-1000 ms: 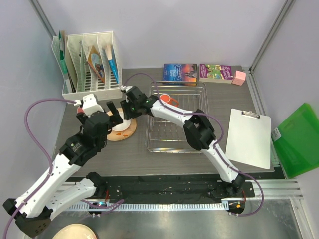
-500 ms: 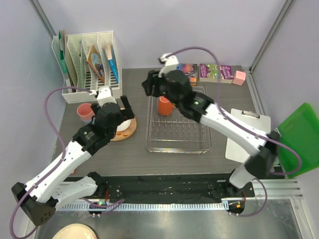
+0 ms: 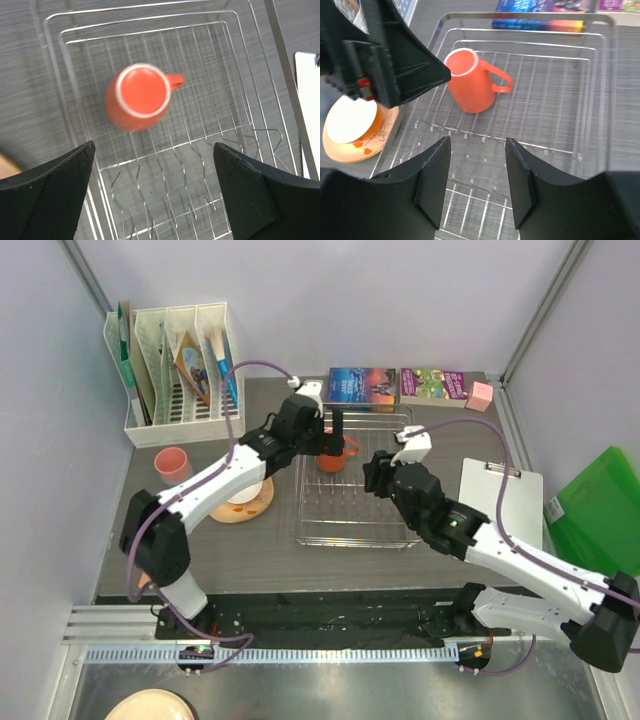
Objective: Unload the mixed dishes from the dish rack
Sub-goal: Pick up the cup from the dish rack.
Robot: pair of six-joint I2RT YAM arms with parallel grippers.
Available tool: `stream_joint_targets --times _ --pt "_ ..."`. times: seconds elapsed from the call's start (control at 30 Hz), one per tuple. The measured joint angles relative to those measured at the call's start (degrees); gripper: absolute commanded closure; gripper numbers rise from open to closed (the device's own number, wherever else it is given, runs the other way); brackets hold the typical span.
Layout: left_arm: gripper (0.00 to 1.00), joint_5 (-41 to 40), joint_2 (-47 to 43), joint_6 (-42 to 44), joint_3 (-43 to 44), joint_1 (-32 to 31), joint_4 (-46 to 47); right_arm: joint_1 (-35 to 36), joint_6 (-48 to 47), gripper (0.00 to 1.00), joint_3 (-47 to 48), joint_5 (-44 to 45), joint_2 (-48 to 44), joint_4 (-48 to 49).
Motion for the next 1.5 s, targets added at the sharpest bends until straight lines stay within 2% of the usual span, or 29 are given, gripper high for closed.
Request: stream_joint_targets --times 0.2,0.47,0.8,1.23,1.3,1.4,1.43,1.5 --pt "0.00 4.74 8.46 8.11 7.41 0.07 0.79 -0.02 0.09 0.49 -4.31 3.61 -8.63 2.12" --pt "0.00 9.46 16.35 17.94 16.24 1.29 -0.92 -0.02 0.07 0.50 -4.90 4.87 -10.05 2.21" --pt "0.00 9.55 18.75 15.80 17.18 4.90 -3.06 -0.02 0.17 0.50 -4.92 5.20 -9.57 1.73" --pt "0.00 12.09 22.16 13.18 15.13 4.96 -2.95 -0.02 1.33 0.50 -4.92 5.18 -6.58 1.29" --pt "0.03 12.55 22.88 12.81 15.10 4.96 -2.69 -0.02 1.44 0.50 -4.92 5.18 -6.47 1.29" --pt "0.16 13.57 23.93 12.72 15.13 4.96 -1.73 -0.02 1.46 0.50 -4.92 5.18 -5.86 1.29" --pt "0.23 13.73 24.11 12.79 15.13 4.92 -1.70 -0.02 1.44 0.50 -4.92 5.20 -5.57 1.29" --pt "0.30 14.93 24.52 12.70 15.13 4.92 -1.51 -0.02 1.44 0.50 -4.92 5.20 -5.22 1.27"
